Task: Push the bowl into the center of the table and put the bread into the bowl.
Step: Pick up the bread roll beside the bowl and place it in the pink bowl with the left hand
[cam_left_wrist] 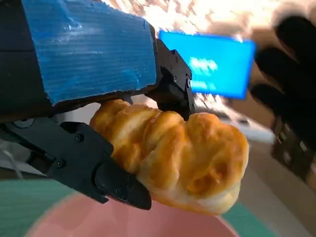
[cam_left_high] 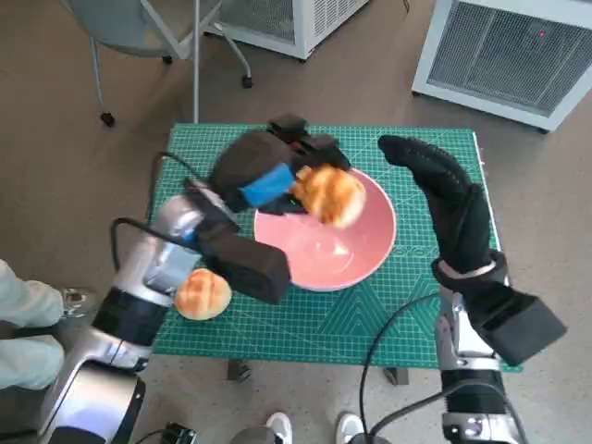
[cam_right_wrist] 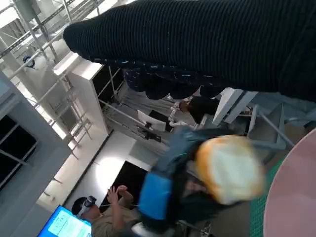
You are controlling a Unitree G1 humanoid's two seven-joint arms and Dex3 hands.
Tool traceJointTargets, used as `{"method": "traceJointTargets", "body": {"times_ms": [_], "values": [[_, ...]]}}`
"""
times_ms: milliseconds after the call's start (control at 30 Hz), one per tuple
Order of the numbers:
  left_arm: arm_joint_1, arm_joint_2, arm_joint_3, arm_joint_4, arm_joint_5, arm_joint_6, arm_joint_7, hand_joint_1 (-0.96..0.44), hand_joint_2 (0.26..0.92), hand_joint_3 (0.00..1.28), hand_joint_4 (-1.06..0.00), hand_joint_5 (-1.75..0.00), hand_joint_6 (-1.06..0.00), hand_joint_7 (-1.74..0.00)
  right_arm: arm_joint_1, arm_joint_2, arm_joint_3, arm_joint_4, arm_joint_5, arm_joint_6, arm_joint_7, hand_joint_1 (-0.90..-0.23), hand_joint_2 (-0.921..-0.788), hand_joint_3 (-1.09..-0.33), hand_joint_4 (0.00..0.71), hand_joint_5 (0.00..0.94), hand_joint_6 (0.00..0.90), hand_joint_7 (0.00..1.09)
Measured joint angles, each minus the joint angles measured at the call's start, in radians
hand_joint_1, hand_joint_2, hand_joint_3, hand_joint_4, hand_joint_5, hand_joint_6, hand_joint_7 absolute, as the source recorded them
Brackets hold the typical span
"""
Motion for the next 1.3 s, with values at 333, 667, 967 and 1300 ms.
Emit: {"method": "traceJointTargets", "body": {"times_ms": [333, 667, 967, 1300], "values": [[-0.033, -0.038, -0.038, 0.154, 0.039, -0.042, 0.013, 0.0, 0.921, 0.11, -0.63, -1.26, -0.59, -1.17, 0.008, -0.002, -0.002, -0.01, -0.001, 0.0, -0.007, -0.7, -0.921, -0.752, 0.117, 0.0, -0.001, 0.42], [-0.04, -0.053, -0.054, 0.227, 0.022, -0.05, -0.049, -0.07, 0.87, 0.06, -0.26, -0.25, -0.38, -0.32, 0.013, -0.002, -0.002, -0.026, -0.004, 0.002, -0.019, -0.708, -0.921, -0.753, 0.113, 0.0, -0.001, 0.42], [-0.015, -0.037, -0.045, 0.131, -0.009, 0.023, -0.197, -0.31, 0.822, 0.0, -0.02, -0.01, -0.25, -0.02, 0.015, 0.0, -0.001, -0.028, -0.017, 0.002, -0.034, -0.71, -0.921, -0.753, 0.115, 0.001, -0.001, 0.42], [0.021, 0.007, -0.013, 0.002, -0.059, 0.064, -0.31, -0.43, 0.827, 0.0, -0.03, -0.01, -0.23, 0.0, 0.015, 0.006, 0.002, -0.027, -0.023, 0.002, -0.04, -0.712, -0.921, -0.752, 0.115, 0.001, -0.001, 0.42]]}}
